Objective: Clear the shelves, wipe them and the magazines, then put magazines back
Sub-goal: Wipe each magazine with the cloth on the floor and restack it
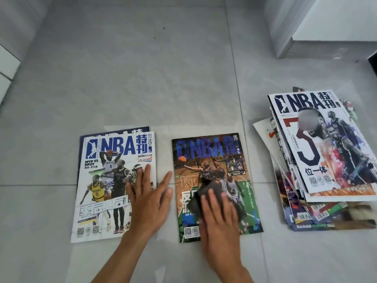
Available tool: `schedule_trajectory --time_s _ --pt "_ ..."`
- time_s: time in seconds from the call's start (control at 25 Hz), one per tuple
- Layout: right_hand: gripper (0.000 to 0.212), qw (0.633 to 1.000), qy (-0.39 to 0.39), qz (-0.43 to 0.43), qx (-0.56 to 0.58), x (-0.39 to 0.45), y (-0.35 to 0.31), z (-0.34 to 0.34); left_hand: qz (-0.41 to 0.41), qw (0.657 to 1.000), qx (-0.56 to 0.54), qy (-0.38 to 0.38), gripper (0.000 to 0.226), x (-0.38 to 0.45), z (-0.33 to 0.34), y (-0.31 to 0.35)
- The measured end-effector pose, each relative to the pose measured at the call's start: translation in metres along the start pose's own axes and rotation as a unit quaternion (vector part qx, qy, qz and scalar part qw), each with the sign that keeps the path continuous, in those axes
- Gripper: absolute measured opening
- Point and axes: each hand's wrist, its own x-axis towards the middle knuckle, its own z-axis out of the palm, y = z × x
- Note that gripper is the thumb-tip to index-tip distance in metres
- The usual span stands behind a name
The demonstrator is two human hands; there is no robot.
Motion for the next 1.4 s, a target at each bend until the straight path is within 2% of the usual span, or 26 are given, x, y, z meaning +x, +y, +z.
schedule_trajectory --time_s 0.08,0.12,0.16,0.2,0.24,0.32,0.36,0.4,0.44,0.52,0.6,0.68,0.76,0.84,1.0,1.16,1.24,1.32,1.36,1.4 --pt "0.057 0.979 -0.073 -0.192 0.018 0.007 -0.010 -0.003 0.004 1.000 0.005 -0.001 0.054 0.000 0.000 -0.002" --pt "0.056 0.967 -0.090 -0.239 0.023 0.025 0.001 -0.007 0.002 1.000 0.003 -0.004 0.054 0.000 0.000 -0.004" --pt "0.054 0.965 -0.091 -0.246 0.021 0.046 0.014 -0.010 -0.003 1.000 -0.004 -0.011 0.053 0.000 -0.001 -0.004" --pt "0.053 0.975 -0.080 -0.209 0.018 0.069 0.028 -0.012 -0.006 1.000 -0.010 -0.020 0.053 0.001 -0.002 -0.004" --pt "0.052 0.988 -0.064 -0.136 0.018 0.093 0.040 -0.016 -0.006 0.999 -0.010 -0.031 0.056 0.001 -0.005 -0.003" --pt "0.052 0.999 -0.036 0.015 0.016 0.137 0.047 -0.020 -0.015 0.997 0.006 -0.069 0.075 0.002 -0.012 0.000" --pt "0.053 0.998 -0.029 0.049 0.016 0.153 0.036 -0.018 -0.019 0.995 0.025 -0.090 0.086 0.002 -0.014 0.002" --pt "0.053 0.998 -0.032 0.044 0.018 0.163 0.018 -0.014 -0.019 0.993 0.047 -0.103 0.094 0.001 -0.016 0.004" --pt "0.053 0.999 -0.048 0.004 0.022 0.167 -0.004 -0.009 -0.017 0.992 0.063 -0.107 0.098 0.001 -0.016 0.004" --pt "0.054 0.987 -0.106 -0.121 0.014 0.164 -0.036 0.002 -0.015 0.993 0.065 -0.099 0.102 0.000 -0.015 0.003" --pt "0.054 0.970 -0.151 -0.190 0.008 0.167 -0.028 0.000 -0.007 0.995 0.051 -0.085 0.102 0.000 -0.013 0.002" --pt "0.054 0.982 -0.102 -0.157 0.010 0.175 0.010 -0.009 -0.002 0.996 0.045 -0.074 0.102 0.000 -0.012 -0.001" --pt "0.052 0.997 -0.053 -0.055 0.014 0.179 0.057 -0.023 -0.001 0.997 0.034 -0.072 0.102 0.000 -0.013 -0.002" --pt "0.050 0.998 -0.047 0.007 0.030 0.168 0.088 -0.032 0.002 0.996 0.033 -0.080 0.099 -0.001 -0.014 0.001" --pt "0.052 1.000 -0.028 0.007 0.013 0.079 0.095 -0.031 0.009 0.994 0.044 -0.103 0.097 -0.001 -0.021 0.005" --pt "0.056 0.999 -0.012 -0.015 -0.049 -0.012 0.082 -0.034 0.052 0.994 0.062 -0.079 0.101 -0.007 -0.014 0.017" --pt "0.050 0.997 -0.008 -0.034 -0.071 -0.036 0.066 -0.029 0.035 0.995 0.013 -0.090 0.107 -0.012 -0.008 0.033" --pt "0.058 0.996 -0.030 -0.054 -0.056 -0.040 0.042 -0.024 -0.002 0.988 -0.107 -0.110 0.110 -0.016 -0.009 0.047" --pt "0.060 0.995 -0.043 -0.073 -0.047 -0.034 0.034 -0.023 -0.025 0.973 -0.192 -0.123 0.102 -0.016 -0.015 0.054" --pt "0.061 0.994 -0.055 -0.086 -0.044 -0.022 0.028 -0.022 -0.055 0.941 -0.302 -0.143 0.090 -0.016 -0.023 0.060"
